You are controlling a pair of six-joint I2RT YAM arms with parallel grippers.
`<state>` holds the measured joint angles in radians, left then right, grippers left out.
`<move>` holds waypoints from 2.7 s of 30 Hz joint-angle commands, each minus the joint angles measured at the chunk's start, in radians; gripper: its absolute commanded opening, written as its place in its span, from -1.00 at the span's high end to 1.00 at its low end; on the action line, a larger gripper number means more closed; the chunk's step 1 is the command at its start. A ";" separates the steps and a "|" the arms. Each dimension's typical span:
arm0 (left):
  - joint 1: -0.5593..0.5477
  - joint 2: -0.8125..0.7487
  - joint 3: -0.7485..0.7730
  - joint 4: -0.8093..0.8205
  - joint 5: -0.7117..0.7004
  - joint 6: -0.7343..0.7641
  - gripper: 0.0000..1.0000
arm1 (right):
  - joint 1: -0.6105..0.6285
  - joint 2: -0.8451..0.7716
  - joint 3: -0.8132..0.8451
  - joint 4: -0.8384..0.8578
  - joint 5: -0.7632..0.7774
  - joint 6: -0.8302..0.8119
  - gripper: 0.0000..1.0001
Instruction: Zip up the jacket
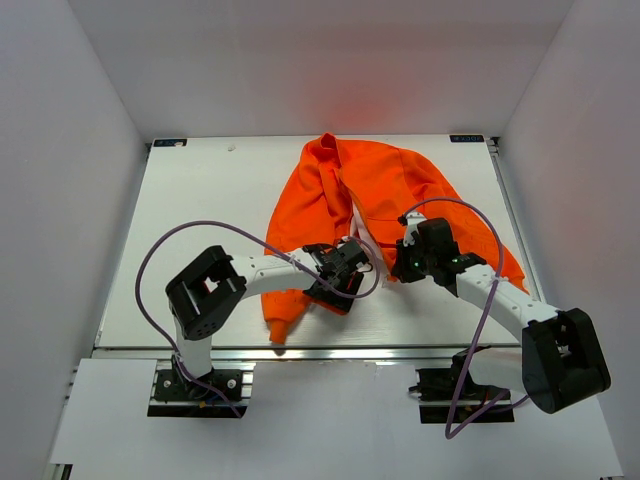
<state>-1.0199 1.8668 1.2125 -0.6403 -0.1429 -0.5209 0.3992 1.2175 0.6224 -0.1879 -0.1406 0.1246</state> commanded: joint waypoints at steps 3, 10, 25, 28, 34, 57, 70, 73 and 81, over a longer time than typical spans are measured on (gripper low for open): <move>-0.019 0.063 -0.077 0.051 0.177 0.028 -0.72 | -0.003 0.004 0.013 -0.024 -0.008 -0.006 1.00; -0.019 0.146 -0.053 0.010 0.123 0.024 -0.62 | -0.006 0.001 0.010 -0.022 -0.005 -0.008 1.00; -0.019 0.218 0.032 -0.006 0.083 0.019 1.00 | -0.003 0.005 0.010 -0.024 -0.037 -0.005 1.00; -0.019 0.160 0.025 0.025 0.112 0.032 1.00 | -0.003 -0.016 -0.016 0.016 -0.121 0.000 1.00; -0.019 -0.075 -0.004 0.109 0.071 0.024 1.00 | -0.005 -0.114 -0.096 0.154 -0.330 0.027 1.00; -0.019 -0.592 -0.340 0.746 -0.019 -0.028 1.00 | -0.005 -0.236 -0.105 0.493 -0.686 0.214 1.00; -0.019 -0.627 -0.419 0.841 0.028 -0.070 1.00 | -0.003 -0.299 -0.165 0.512 -0.620 0.225 1.00; -0.019 -0.641 -0.426 0.831 -0.007 -0.082 1.00 | -0.005 -0.312 -0.173 0.496 -0.605 0.218 1.00; -0.019 -0.637 -0.427 0.830 -0.026 -0.131 1.00 | -0.003 -0.362 -0.205 0.550 -0.573 0.242 1.00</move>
<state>-1.0317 1.2675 0.7841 0.1577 -0.1543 -0.6201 0.3927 0.8787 0.4232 0.2764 -0.7170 0.3492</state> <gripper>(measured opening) 0.036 0.014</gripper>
